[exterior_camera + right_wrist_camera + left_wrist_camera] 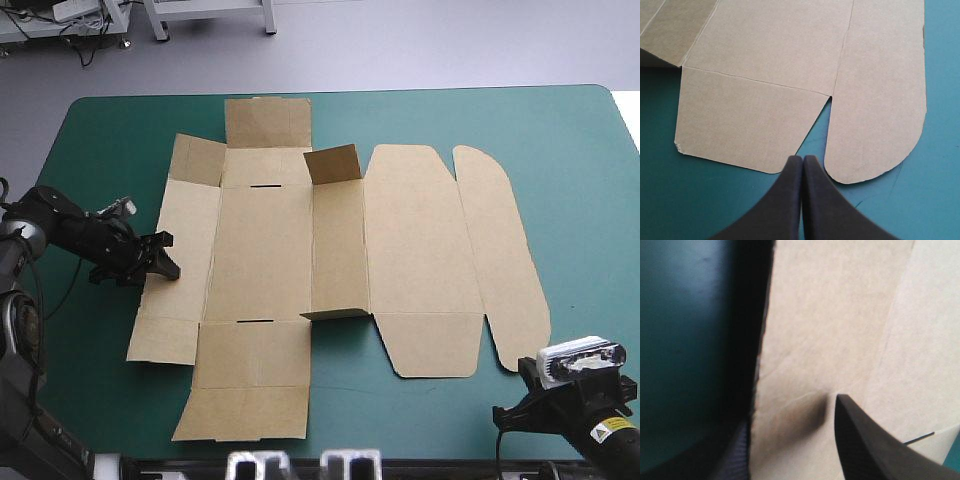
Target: Fold the box
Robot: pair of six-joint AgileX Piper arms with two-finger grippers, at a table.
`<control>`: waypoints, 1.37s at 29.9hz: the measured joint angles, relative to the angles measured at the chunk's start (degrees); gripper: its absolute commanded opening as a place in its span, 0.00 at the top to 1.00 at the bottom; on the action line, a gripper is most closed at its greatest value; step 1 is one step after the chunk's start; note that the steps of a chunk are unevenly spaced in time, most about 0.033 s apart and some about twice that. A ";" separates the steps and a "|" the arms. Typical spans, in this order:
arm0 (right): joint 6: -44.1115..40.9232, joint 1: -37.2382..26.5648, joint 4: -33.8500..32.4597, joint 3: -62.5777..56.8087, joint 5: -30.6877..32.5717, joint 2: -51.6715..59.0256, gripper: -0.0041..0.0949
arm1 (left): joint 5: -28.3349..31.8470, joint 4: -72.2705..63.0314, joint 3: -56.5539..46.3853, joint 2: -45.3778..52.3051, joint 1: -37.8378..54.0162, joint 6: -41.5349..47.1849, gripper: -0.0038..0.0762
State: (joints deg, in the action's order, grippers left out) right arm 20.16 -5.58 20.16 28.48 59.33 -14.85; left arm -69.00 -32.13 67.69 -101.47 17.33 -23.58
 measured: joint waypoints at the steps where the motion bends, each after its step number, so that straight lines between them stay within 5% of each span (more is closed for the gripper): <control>1: 0.00 0.00 0.00 0.00 0.00 0.00 0.98 | 0.07 -0.62 -0.12 0.00 -0.52 -0.51 0.54; 8: 0.00 0.00 0.00 0.00 0.00 0.00 0.98 | 0.21 -2.28 -0.18 -0.01 -4.54 -1.16 0.55; 10: 0.00 0.00 0.00 0.00 0.00 0.00 0.98 | 0.21 -2.52 -0.18 -0.01 -5.75 -1.16 0.65; 13: 0.00 0.00 0.00 0.00 0.00 0.00 0.98 | 0.21 -2.73 -0.18 -0.01 -6.91 -1.16 0.96; 24: 0.00 0.00 0.00 0.00 0.00 0.00 0.98 | -0.58 5.92 9.79 -0.06 -10.35 -4.25 0.96; 33: -0.18 0.00 0.04 0.00 0.31 0.00 0.98 | -0.37 21.91 24.25 -0.06 -23.89 -12.34 0.96; 41: -0.44 0.00 0.45 0.00 0.98 0.00 0.98 | 10.74 23.62 28.68 -0.06 -31.12 -19.32 0.96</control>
State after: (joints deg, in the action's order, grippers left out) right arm 19.72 -5.58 20.61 28.48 60.31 -14.85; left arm -58.26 -8.51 96.37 -101.53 -13.79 -42.90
